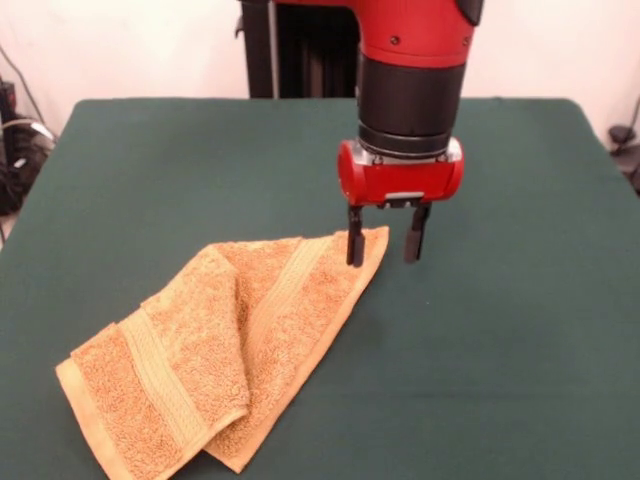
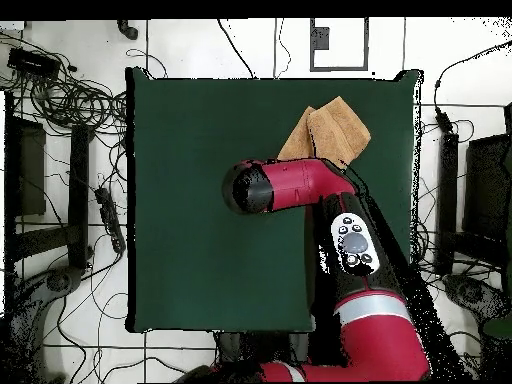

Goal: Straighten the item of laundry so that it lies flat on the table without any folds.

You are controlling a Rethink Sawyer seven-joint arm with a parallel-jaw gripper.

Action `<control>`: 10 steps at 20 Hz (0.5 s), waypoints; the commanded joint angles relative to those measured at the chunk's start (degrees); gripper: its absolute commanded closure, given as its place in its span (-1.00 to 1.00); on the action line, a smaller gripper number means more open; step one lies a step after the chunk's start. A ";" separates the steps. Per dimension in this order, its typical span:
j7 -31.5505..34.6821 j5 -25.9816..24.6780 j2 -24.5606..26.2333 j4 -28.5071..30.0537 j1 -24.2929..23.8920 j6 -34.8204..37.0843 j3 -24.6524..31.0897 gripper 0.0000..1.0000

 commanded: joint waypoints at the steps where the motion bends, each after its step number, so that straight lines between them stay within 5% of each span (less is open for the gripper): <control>1: 10.62 3.13 2.07 6.49 2.43 -0.03 -0.03 -1.00; 10: 11.96 3.80 2.23 7.79 3.39 -2.27 -1.41 -1.00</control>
